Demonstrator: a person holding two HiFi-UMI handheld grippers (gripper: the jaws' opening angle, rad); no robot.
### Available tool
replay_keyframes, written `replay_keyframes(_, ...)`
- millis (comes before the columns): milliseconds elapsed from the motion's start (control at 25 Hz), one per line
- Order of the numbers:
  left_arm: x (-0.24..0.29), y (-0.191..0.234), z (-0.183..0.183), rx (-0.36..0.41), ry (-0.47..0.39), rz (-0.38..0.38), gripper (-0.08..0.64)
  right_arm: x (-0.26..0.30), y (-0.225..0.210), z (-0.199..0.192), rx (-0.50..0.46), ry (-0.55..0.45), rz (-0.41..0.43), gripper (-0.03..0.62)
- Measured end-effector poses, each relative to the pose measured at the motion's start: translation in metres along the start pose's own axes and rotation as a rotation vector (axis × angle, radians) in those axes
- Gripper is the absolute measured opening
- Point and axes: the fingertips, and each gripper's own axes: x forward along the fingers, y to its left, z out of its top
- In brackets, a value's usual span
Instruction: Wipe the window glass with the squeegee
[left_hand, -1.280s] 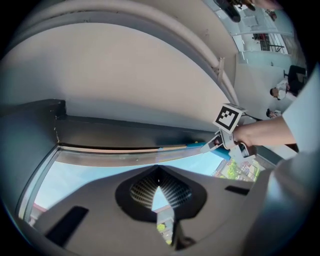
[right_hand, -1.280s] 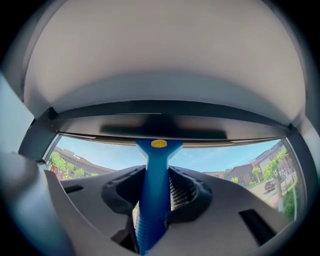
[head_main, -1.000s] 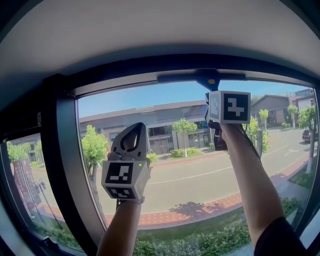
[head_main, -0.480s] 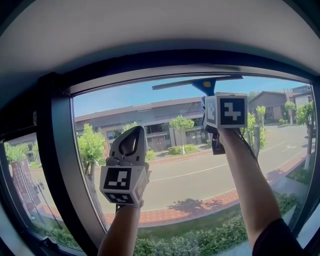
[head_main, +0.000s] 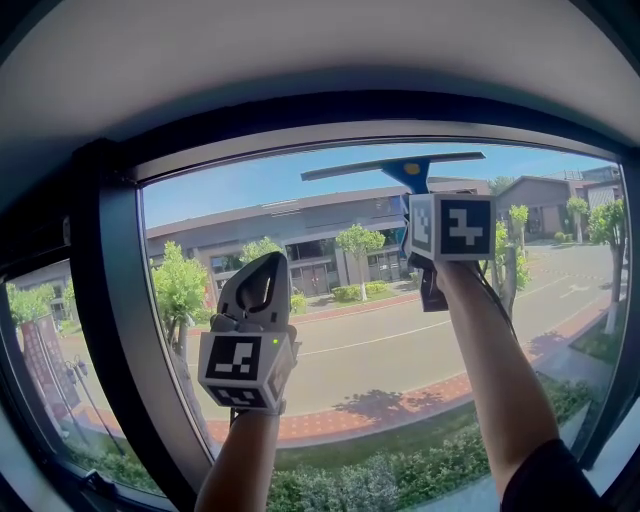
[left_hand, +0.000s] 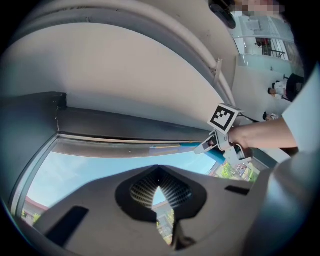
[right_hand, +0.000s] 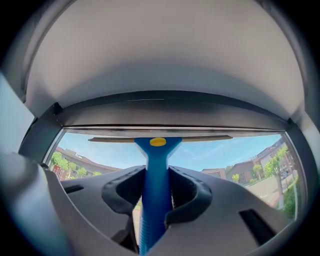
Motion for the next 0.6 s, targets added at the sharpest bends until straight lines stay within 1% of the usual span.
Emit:
replay_keyframes(200,-0.006,-0.001,-0.005,-0.009,0.013,-0.002,0.002,-0.004,-0.002,-0.014,0.006,0.017,-0.013,0.132)
replay_keyframes(600,-0.013,-0.006,-0.014,-0.035,0.030,-0.007,0.002,-0.015,0.000,-0.038,0.010,0.032,-0.009,0.132)
